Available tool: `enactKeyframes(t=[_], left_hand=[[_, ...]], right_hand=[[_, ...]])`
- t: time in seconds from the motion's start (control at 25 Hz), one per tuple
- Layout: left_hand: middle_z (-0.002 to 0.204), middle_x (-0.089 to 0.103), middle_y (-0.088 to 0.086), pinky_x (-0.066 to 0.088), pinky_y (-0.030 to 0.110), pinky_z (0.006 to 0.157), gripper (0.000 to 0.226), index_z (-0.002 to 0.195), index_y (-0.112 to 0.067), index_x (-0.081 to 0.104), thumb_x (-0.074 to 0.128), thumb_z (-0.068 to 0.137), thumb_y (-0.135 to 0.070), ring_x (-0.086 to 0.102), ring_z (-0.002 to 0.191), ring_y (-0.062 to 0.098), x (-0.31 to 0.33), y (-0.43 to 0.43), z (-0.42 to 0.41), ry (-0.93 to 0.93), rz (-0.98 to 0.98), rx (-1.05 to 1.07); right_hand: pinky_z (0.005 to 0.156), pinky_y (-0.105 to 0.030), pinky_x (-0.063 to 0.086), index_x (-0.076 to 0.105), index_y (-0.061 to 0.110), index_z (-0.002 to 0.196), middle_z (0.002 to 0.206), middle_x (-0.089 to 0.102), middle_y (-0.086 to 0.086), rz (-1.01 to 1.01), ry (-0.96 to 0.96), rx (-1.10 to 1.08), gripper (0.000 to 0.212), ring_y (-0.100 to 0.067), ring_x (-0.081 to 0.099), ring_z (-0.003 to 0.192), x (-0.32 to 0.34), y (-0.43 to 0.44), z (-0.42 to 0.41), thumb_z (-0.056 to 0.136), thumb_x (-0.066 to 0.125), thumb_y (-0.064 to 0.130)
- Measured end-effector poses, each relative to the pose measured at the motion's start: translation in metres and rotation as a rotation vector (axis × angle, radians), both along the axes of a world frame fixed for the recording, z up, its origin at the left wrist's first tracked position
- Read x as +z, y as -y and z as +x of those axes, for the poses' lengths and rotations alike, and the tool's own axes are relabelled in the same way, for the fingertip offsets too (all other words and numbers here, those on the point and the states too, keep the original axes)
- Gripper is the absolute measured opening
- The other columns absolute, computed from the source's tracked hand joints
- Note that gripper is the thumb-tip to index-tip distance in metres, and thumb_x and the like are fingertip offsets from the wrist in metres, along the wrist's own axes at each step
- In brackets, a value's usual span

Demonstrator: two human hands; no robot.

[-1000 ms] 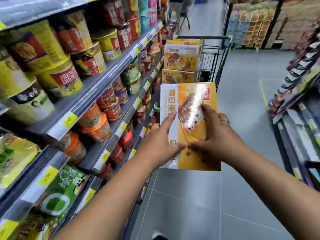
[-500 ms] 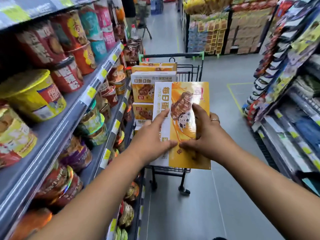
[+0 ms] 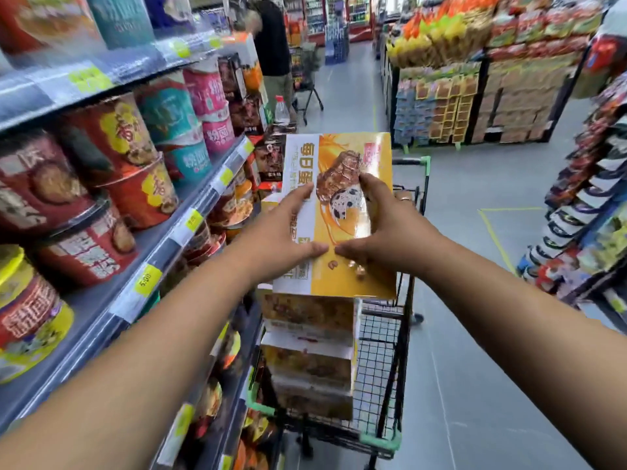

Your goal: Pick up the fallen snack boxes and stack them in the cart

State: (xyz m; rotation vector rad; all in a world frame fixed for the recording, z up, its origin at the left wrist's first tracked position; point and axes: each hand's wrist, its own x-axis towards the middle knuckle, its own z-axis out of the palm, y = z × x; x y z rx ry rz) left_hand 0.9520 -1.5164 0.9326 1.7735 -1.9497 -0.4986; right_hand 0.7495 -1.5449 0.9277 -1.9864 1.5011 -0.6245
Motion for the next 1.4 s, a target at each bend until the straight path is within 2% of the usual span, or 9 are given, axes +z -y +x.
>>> enactKeyframes(t=[0.16, 0.36, 0.48, 0.6, 0.72, 0.96, 1.16, 1.28, 1.4], left_hand=[[0.154, 0.036, 0.000, 0.035, 0.037, 0.111, 0.092, 0.150, -0.048, 0.013, 0.074, 0.081, -0.045, 0.040, 0.137, 0.022, 0.023, 0.068, 0.013, 0.020, 0.041, 0.078], [0.156, 0.032, -0.003, 0.035, 0.034, 0.111, 0.084, 0.151, -0.044, 0.018, 0.070, 0.085, -0.042, 0.038, 0.139, 0.020, 0.028, 0.140, 0.028, 0.013, 0.115, 0.108], [0.157, 0.032, -0.003, 0.038, 0.033, 0.107, 0.081, 0.151, -0.045, 0.018, 0.066, 0.086, -0.047, 0.041, 0.136, 0.022, 0.023, 0.169, 0.040, 0.070, 0.160, 0.097], [0.151, 0.040, -0.002, 0.038, 0.024, 0.091, 0.075, 0.152, -0.041, 0.021, 0.063, 0.090, -0.045, 0.050, 0.124, 0.020, 0.018, 0.194, 0.050, 0.072, 0.185, 0.063], [0.152, 0.040, -0.001, 0.036, 0.023, 0.092, 0.072, 0.152, -0.040, 0.020, 0.058, 0.092, -0.049, 0.046, 0.130, 0.022, 0.009, 0.209, 0.057, 0.120, 0.234, 0.013], [0.157, 0.030, 0.008, 0.035, 0.037, 0.108, 0.066, 0.153, -0.038, 0.018, 0.041, 0.095, -0.061, 0.037, 0.139, 0.029, -0.017, 0.226, 0.071, 0.193, 0.346, -0.062], [0.157, 0.028, 0.010, 0.033, 0.038, 0.109, 0.067, 0.154, -0.033, 0.019, 0.039, 0.096, -0.061, 0.033, 0.141, 0.030, -0.004, 0.232, 0.068, 0.350, 0.316, -0.083], [0.156, 0.028, 0.014, 0.034, 0.039, 0.109, 0.065, 0.153, -0.030, 0.023, 0.040, 0.096, -0.058, 0.033, 0.139, 0.033, 0.002, 0.234, 0.061, 0.432, 0.307, -0.070], [0.154, 0.029, 0.015, 0.032, 0.043, 0.110, 0.068, 0.151, -0.033, 0.028, 0.047, 0.092, -0.061, 0.032, 0.138, 0.036, 0.007, 0.230, 0.054, 0.469, 0.191, -0.053]], right_hand=[[0.098, -0.035, 0.042, 0.005, 0.046, 0.149, 0.151, 0.026, -0.011, 0.013, 0.005, 0.070, 0.116, -0.032, 0.047, 0.126, 0.023, 0.081, 0.015, 0.064, 0.083, 0.052], [0.098, -0.041, 0.048, 0.011, 0.042, 0.150, 0.146, 0.037, -0.012, 0.129, 0.033, 0.068, 0.117, -0.032, 0.051, 0.121, 0.024, 0.159, 0.039, 0.061, 0.087, 0.045], [0.079, -0.050, 0.058, 0.014, 0.044, 0.149, 0.142, 0.041, -0.008, 0.219, 0.069, 0.042, 0.117, -0.033, 0.056, 0.112, 0.019, 0.184, 0.053, 0.059, 0.089, 0.041], [0.063, -0.052, 0.059, 0.014, 0.044, 0.149, 0.136, 0.046, -0.006, 0.280, 0.053, -0.002, 0.116, -0.032, 0.062, 0.100, 0.016, 0.201, 0.065, 0.061, 0.089, 0.039], [0.058, -0.042, 0.059, 0.017, 0.040, 0.150, 0.130, 0.047, -0.003, 0.337, 0.038, -0.023, 0.106, -0.024, 0.060, 0.088, 0.011, 0.210, 0.071, 0.068, 0.085, 0.038], [0.046, -0.025, 0.049, 0.032, 0.039, 0.145, 0.122, 0.043, -0.001, 0.454, 0.005, -0.067, 0.086, -0.014, 0.054, 0.078, 0.002, 0.214, 0.080, 0.073, 0.078, 0.050], [0.055, -0.030, 0.055, 0.033, 0.039, 0.145, 0.121, 0.044, 0.000, 0.413, 0.053, -0.115, 0.082, -0.015, 0.058, 0.078, -0.002, 0.207, 0.077, 0.075, 0.074, 0.053], [0.049, -0.027, 0.052, 0.035, 0.038, 0.144, 0.131, 0.047, -0.003, 0.382, 0.056, -0.143, 0.079, -0.015, 0.060, 0.079, -0.003, 0.203, 0.076, 0.076, 0.073, 0.053], [0.060, -0.035, 0.059, 0.038, 0.039, 0.143, 0.139, 0.045, -0.003, 0.325, 0.080, -0.193, 0.080, -0.020, 0.061, 0.094, -0.006, 0.196, 0.070, 0.074, 0.075, 0.053]])
